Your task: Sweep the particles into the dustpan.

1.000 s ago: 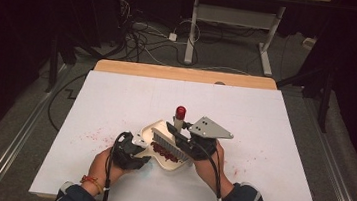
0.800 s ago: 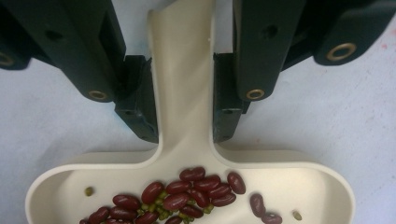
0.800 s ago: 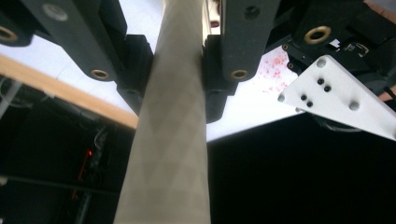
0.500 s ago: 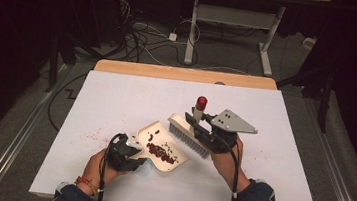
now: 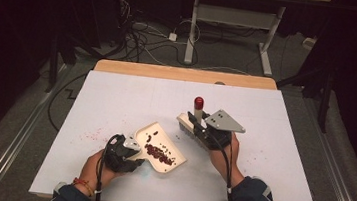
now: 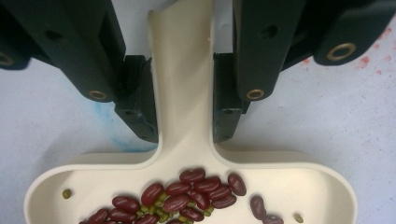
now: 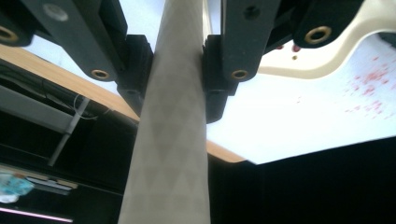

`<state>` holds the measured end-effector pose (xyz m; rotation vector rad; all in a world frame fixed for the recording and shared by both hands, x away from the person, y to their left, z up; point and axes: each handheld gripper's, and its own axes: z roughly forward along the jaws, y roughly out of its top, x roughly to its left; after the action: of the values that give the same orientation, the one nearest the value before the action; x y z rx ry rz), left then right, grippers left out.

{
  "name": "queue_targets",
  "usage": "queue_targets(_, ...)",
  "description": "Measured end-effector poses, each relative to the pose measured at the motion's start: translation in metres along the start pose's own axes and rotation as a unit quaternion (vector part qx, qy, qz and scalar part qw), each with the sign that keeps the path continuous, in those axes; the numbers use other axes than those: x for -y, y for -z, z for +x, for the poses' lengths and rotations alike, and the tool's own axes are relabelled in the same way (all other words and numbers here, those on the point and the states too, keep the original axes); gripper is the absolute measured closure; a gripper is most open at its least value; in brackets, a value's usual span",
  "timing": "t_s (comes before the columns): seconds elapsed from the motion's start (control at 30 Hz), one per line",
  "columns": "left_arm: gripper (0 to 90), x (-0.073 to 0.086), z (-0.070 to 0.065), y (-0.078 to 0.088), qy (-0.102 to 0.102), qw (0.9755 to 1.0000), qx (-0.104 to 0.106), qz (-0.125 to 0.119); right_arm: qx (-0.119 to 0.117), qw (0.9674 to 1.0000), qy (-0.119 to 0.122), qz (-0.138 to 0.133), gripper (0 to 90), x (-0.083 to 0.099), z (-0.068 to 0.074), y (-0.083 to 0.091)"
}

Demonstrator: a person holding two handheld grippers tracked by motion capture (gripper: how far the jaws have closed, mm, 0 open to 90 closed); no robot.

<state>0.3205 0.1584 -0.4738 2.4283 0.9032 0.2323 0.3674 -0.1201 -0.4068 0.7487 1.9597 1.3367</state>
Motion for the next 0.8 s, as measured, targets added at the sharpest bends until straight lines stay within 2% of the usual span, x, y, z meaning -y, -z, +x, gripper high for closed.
queue_targets(0.03, 63.4, 0.000, 0.000, 0.000, 0.000, 1.0000, 0.001, 0.000, 0.000, 1.0000, 0.000, 0.000, 69.8, 0.000, 0.000, 0.000)
queue_targets(0.07, 63.4, 0.000, 0.000, -0.001, 0.000, 1.0000, 0.001, 0.001, -0.012, 0.9999, 0.003, 0.002, 69.8, -0.001, 0.010, 0.000)
queue_targets(0.17, 63.4, 0.000, -0.001, -0.001, 0.000, 1.0000, -0.001, 0.001, -0.028, 0.9994, 0.021, 0.005, 69.6, -0.002, 0.028, 0.001)
queue_targets(0.23, 63.4, 0.000, -0.001, -0.001, 0.000, 1.0000, -0.002, 0.001, -0.045, 0.9988, 0.019, 0.003, 69.7, -0.004, 0.038, 0.003)
queue_targets(0.4, 63.4, 0.000, -0.001, -0.001, 0.002, 1.0000, -0.001, 0.001, -0.076, 0.9969, 0.021, -0.005, 69.9, -0.010, 0.052, 0.012)
queue_targets(0.5, 63.5, 0.000, -0.001, -0.001, 0.000, 1.0000, -0.002, 0.002, -0.089, 0.9958, 0.017, -0.015, 69.9, -0.016, 0.053, 0.019)
queue_targets(0.6, 63.5, 0.000, -0.001, 0.000, 0.000, 1.0000, -0.001, 0.003, -0.086, 0.9957, 0.021, -0.026, 69.9, -0.021, 0.049, 0.022)
queue_targets(0.67, 63.5, 0.000, 0.000, 0.000, -0.001, 1.0000, 0.000, 0.003, -0.085, 0.9958, 0.019, -0.028, 69.8, -0.022, 0.047, 0.022)
queue_targets(0.7, 63.4, 0.000, 0.000, 0.000, -0.001, 1.0000, 0.000, 0.003, -0.092, 0.9951, 0.017, -0.034, 69.8, -0.022, 0.041, 0.019)
queue_targets(0.8, 63.5, 0.002, 0.003, 0.002, -0.009, 0.9999, 0.005, 0.000, -0.103, 0.9934, 0.028, -0.041, 69.8, -0.022, 0.033, 0.010)
